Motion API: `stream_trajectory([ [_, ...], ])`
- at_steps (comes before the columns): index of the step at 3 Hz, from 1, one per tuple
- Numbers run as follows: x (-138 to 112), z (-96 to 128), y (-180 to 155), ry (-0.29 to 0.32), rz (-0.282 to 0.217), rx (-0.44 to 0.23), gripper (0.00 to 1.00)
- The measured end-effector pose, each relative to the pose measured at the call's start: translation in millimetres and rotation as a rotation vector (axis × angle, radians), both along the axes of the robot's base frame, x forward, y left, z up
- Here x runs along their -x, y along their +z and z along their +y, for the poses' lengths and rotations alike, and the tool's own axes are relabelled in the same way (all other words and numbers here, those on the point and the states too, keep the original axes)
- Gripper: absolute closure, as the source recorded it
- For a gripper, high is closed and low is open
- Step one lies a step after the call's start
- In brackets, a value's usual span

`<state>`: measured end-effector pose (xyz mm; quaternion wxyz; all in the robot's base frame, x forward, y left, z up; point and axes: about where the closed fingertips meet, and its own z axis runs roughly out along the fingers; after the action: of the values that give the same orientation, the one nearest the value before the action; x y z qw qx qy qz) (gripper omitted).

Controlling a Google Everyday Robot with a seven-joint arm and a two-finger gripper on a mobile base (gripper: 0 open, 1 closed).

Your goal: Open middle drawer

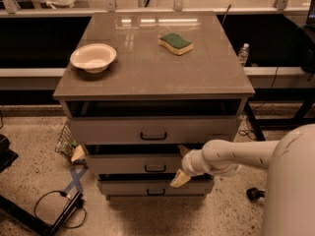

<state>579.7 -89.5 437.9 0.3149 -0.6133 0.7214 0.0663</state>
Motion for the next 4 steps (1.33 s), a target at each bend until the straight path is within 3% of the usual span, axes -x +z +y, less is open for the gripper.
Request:
stream_trajectory([
  [2, 2, 9, -4, 0.021, 0.014, -0.009, 0.61],
  [3, 14, 4, -4, 0.011, 0.017, -0.021, 0.83],
  [4, 14, 4, -4, 0.011, 0.017, -0.021, 1.00],
])
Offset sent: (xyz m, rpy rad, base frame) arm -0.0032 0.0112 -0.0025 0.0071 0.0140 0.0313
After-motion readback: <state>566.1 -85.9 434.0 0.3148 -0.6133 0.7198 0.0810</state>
